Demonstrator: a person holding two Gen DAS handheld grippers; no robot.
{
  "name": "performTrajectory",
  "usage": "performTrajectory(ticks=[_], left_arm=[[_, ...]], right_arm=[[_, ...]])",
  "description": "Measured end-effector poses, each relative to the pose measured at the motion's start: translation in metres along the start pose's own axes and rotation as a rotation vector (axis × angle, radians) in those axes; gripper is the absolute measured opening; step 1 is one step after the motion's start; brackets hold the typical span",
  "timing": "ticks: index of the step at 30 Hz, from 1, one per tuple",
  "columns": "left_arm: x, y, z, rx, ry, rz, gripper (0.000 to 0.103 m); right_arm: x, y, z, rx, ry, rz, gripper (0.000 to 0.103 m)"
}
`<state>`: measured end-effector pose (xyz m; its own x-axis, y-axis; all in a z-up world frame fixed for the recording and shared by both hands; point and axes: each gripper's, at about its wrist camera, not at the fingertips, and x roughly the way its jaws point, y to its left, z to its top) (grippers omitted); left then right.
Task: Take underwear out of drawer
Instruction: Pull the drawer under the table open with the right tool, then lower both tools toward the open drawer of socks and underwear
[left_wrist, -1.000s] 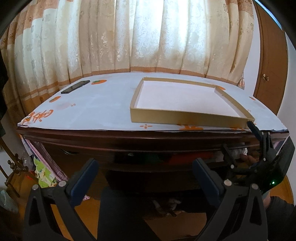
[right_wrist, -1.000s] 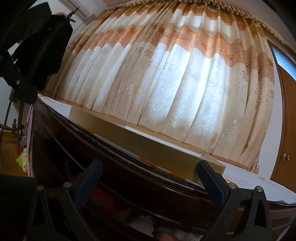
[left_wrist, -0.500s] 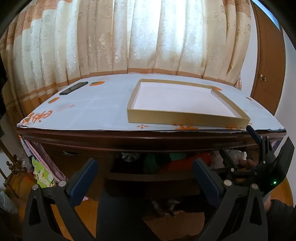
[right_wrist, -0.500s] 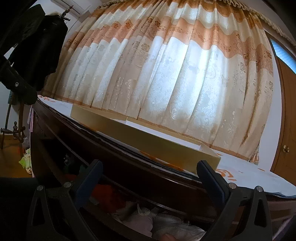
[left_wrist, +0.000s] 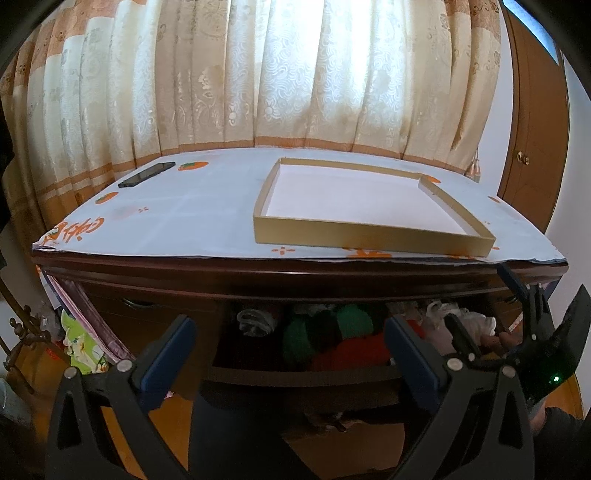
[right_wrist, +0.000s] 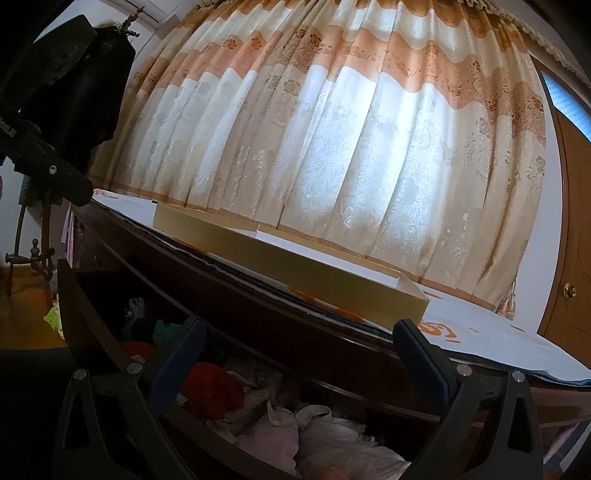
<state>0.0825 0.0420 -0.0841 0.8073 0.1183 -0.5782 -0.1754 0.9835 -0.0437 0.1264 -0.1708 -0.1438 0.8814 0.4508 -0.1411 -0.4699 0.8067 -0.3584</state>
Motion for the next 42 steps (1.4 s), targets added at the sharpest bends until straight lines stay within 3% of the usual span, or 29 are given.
performTrajectory(ticks=[18, 42], left_arm=[[-0.003, 0.004, -0.003, -0.021, -0.008, -0.006, 0.103], [-0.008, 0.009, -0.006, -0.047, -0.014, -0.025, 0.103]], right_arm=[[-0.028, 0.007, 0.004, 0.012, 0.059, 0.039, 0.103], [-0.037, 0.002, 0.011, 0.025, 0.159, 0.089, 0.103]])
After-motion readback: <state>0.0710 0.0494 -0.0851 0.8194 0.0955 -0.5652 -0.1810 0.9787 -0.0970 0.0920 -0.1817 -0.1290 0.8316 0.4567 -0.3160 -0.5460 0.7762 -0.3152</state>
